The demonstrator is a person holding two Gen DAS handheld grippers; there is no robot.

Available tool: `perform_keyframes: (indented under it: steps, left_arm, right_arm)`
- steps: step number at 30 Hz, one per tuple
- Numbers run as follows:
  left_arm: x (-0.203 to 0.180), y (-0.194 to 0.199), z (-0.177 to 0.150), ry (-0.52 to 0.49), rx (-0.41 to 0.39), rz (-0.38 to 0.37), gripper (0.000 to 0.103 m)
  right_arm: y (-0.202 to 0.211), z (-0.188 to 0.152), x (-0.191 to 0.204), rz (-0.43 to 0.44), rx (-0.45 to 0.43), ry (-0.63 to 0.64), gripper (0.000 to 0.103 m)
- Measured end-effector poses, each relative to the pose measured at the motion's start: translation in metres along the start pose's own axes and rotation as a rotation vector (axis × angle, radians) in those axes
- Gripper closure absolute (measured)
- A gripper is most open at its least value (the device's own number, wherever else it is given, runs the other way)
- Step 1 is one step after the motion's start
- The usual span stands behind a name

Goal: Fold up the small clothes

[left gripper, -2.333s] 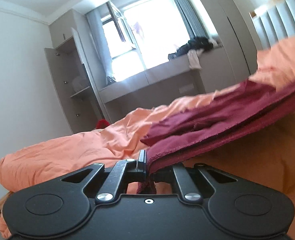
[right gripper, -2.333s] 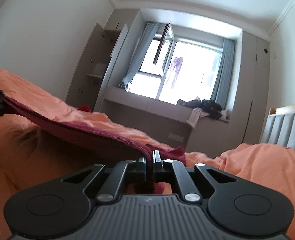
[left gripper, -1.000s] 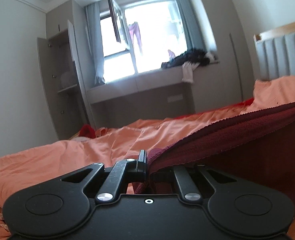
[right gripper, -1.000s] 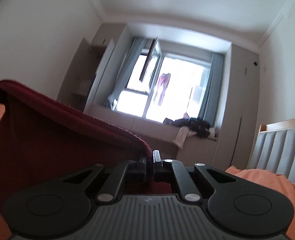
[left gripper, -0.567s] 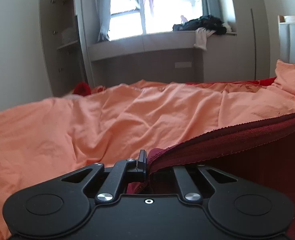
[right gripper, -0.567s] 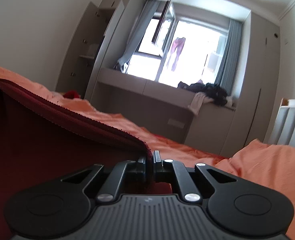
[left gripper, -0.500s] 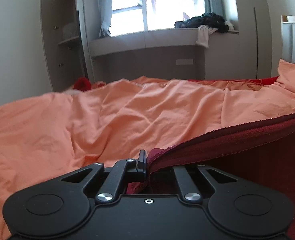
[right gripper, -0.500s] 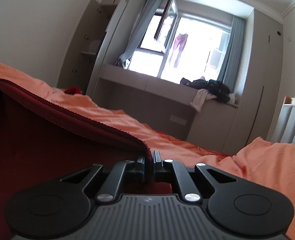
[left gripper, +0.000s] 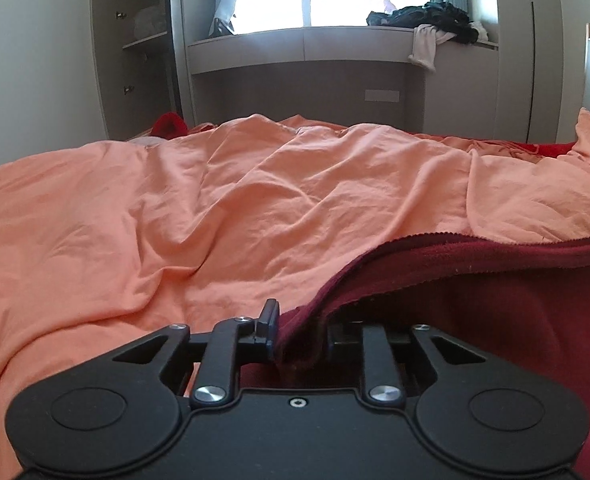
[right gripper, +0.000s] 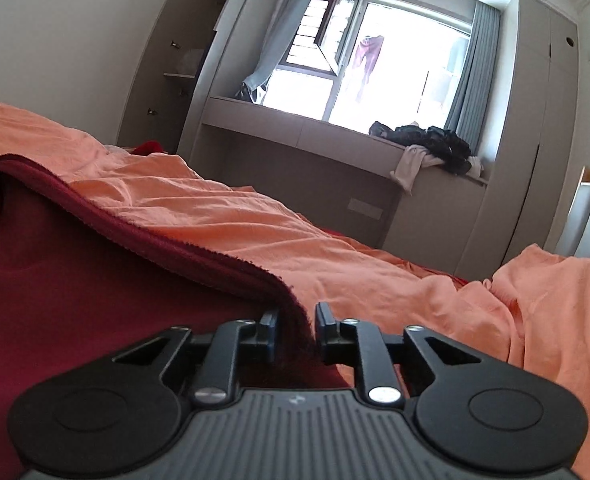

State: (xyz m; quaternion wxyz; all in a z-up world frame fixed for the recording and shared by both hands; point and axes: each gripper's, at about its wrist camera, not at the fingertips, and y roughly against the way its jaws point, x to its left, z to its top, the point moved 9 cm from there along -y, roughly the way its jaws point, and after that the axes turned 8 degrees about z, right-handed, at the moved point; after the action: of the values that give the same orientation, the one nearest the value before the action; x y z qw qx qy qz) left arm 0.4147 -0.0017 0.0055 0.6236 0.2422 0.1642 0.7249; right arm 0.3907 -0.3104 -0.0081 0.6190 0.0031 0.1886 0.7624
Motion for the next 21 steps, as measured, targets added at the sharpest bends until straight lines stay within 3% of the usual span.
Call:
perform_keyframes:
  steps: [5, 9, 12, 14, 16, 21]
  left_arm:
    - [0.001, 0.000, -0.002, 0.007, 0.005, 0.005, 0.074]
    - [0.003, -0.002, -0.006, 0.007, 0.015, 0.015, 0.068]
    - [0.010, -0.005, -0.010, 0.026, 0.033, 0.024, 0.065]
    - [0.017, -0.004, -0.012, 0.059, 0.037, 0.008, 0.054]
    - [0.026, -0.002, -0.012, 0.107, 0.035, -0.014, 0.043]
    - [0.040, 0.003, -0.016, 0.161, 0.039, -0.047, 0.034]
  right_arm:
    - [-0.001, -0.001, -0.003, -0.012, 0.005, -0.013, 0.071]
    - [-0.001, -0.001, -0.007, -0.033, 0.007, -0.028, 0.050]
    - [0.000, -0.002, -0.012, -0.044, 0.013, -0.050, 0.028]
    - [0.001, -0.002, -0.016, -0.047, 0.014, -0.068, 0.022]
    - [0.001, -0.004, -0.021, -0.061, 0.018, -0.085, 0.006]
    - [0.001, -0.009, -0.034, -0.099, 0.035, -0.135, 0.000]
